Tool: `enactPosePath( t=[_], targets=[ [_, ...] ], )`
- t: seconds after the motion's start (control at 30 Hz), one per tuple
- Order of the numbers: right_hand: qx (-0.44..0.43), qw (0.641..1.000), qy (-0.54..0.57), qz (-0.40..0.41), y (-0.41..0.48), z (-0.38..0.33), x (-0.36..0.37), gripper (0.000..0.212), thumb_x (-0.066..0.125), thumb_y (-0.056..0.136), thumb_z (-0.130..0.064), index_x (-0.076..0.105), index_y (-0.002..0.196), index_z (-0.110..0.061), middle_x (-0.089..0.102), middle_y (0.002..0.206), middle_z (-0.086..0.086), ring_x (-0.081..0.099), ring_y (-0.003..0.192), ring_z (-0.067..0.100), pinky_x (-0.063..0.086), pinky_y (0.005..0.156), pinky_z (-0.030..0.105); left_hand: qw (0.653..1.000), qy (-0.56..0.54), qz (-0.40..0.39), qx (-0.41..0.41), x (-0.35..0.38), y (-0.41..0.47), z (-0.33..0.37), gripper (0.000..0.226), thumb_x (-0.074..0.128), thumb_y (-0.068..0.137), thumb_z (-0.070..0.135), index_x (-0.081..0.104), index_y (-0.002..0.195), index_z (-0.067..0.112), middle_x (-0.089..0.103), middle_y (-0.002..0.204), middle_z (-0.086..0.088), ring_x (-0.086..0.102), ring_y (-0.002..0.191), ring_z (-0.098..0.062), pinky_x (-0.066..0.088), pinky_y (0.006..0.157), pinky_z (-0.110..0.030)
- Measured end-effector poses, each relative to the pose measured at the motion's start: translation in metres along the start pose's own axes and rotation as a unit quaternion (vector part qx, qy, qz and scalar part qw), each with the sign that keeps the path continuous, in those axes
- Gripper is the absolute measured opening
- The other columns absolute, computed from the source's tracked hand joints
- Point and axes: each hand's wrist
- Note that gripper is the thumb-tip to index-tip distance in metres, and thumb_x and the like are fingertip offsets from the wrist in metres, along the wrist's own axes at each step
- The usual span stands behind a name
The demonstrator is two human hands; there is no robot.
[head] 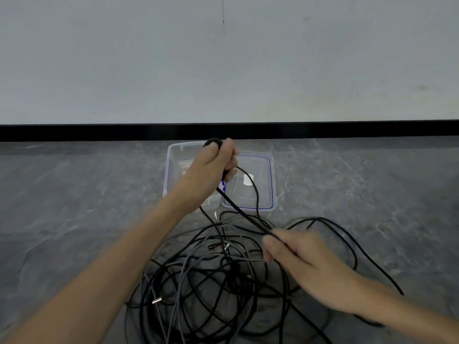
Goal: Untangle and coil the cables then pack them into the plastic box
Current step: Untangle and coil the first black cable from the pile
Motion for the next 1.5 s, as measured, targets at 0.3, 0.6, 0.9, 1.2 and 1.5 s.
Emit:
enactPosePath(
  t=[0.3, 0.6, 0.9, 1.2, 1.5],
  targets=[
    [-0.118, 0.984, -0.115, 0.071, 0.03, -0.039, -0.065, 0.034, 0.05, 0.096, -0.032, 0.062, 0.067, -0.018, 0.037, 0.047, -0.011, 0.035, 0.04, 0.003, 0.024, 0.045, 0.009, 0.977, 0.101, -0.171, -0.076, 0.031, -0.037, -0.023, 0.04, 0.036, 0.104, 0.037, 0.054, 0.082, 0.009, 0.048, 0.063, 0.007, 0.045, 0.063, -0.012, 0.048, 0.074, -0.038],
    [-0.068, 0.992, 0.022, 0.1, 0.051, -0.03, -0.086, 0.032, 0.057, 0.094, -0.033, 0.068, 0.075, -0.011, 0.057, 0.056, -0.001, 0.044, 0.051, 0.013, 0.036, 0.053, 0.025, 0.93, -0.228, -0.242, -0.155, 0.061, -0.067, -0.005, 0.043, 0.024, 0.106, 0.037, 0.047, 0.075, 0.016, 0.037, 0.057, 0.006, 0.036, 0.048, -0.01, 0.048, 0.074, -0.026],
    [0.051, 0.982, 0.157, 0.092, 0.06, 0.005, -0.077, 0.028, 0.06, 0.083, -0.038, 0.07, 0.074, -0.014, 0.031, 0.046, -0.004, 0.021, 0.044, 0.01, 0.017, 0.045, 0.024, 0.913, -0.264, -0.229, -0.212, 0.063, -0.07, 0.015, 0.035, 0.037, 0.094, 0.047, 0.043, 0.073, 0.019, 0.031, 0.057, 0.008, 0.03, 0.045, -0.007, 0.048, 0.072, -0.025],
    [0.151, 0.946, 0.287, -0.005, 0.049, 0.007, -0.023, 0.039, 0.051, 0.098, -0.015, 0.072, 0.068, -0.029, 0.065, 0.069, 0.006, 0.062, 0.064, 0.021, 0.046, 0.05, 0.024, 0.879, -0.361, -0.218, -0.221, 0.063, -0.061, 0.029, 0.041, 0.05, 0.09, 0.047, 0.047, 0.059, 0.021, 0.026, 0.048, 0.009, 0.028, 0.032, -0.003, 0.05, 0.055, -0.024],
    [0.221, 0.903, 0.365, -0.05, 0.036, -0.021, 0.015, 0.023, 0.036, 0.104, -0.034, 0.037, 0.086, -0.02, 0.022, 0.058, -0.006, 0.016, 0.048, 0.007, 0.017, 0.041, 0.017, 0.923, -0.366, -0.08, -0.087, 0.052, -0.036, 0.035, 0.036, 0.042, 0.085, 0.052, 0.042, 0.073, 0.019, 0.031, 0.054, 0.008, 0.031, 0.045, -0.007, 0.044, 0.065, -0.022]
  ],
)
Point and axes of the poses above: each hand's wrist, its own y-axis towards the middle knuckle, its own x-axis out of the palm, z = x × y
